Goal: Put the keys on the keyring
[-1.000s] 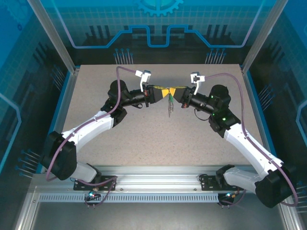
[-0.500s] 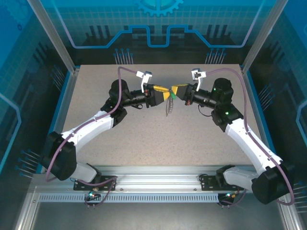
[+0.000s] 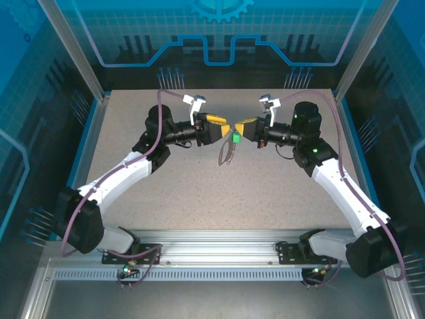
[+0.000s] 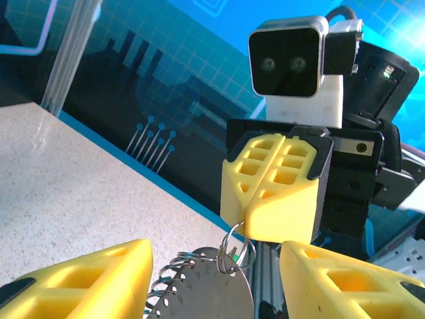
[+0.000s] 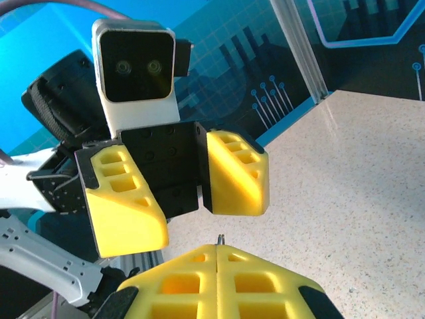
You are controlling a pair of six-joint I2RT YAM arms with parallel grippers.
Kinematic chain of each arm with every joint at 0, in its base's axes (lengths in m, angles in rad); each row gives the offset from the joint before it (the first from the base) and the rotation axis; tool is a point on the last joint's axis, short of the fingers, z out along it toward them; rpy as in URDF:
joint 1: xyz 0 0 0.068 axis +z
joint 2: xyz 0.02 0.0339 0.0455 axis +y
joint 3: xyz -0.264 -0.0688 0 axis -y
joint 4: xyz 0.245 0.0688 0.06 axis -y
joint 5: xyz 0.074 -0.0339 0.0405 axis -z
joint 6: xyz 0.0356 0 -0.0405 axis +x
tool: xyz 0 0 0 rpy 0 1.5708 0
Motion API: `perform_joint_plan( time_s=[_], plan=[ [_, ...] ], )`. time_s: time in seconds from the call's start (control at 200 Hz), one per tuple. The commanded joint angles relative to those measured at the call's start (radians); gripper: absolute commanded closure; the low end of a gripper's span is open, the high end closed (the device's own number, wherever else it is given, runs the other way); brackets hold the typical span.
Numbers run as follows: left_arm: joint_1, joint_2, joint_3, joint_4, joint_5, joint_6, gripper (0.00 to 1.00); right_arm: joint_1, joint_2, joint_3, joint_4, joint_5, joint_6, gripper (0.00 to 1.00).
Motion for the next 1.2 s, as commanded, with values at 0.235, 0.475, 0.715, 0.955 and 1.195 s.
perform_joint_plan(
  time_s=[0.235, 0.475, 0.715, 0.955, 1.195],
  plan=[
    [0.006, 0.017, 0.069, -0.099, 0.102, 0.094, 0.44, -0.013, 0.015, 0.041, -0.027, -0.062, -0.042, 1.0],
    [0.006, 0.037, 0.076, -0.116, 0.114, 0.107, 0.45, -0.013, 0.016, 0.036, -0.027, -0.062, -0.044, 1.0],
    [0.006, 0.052, 0.079, -0.082, 0.145, 0.086, 0.51, -0.013, 0.019, 0.036, -0.025, -0.062, -0.044, 1.0],
    [0.006, 0.067, 0.081, -0.049, 0.165, 0.059, 0.63, -0.013, 0.021, 0.031, -0.021, -0.063, -0.041, 1.0],
    [0.003, 0.076, 0.089, -0.038, 0.177, 0.05, 0.7, -0.013, 0.022, 0.03, -0.02, -0.061, -0.04, 1.0]
  ],
)
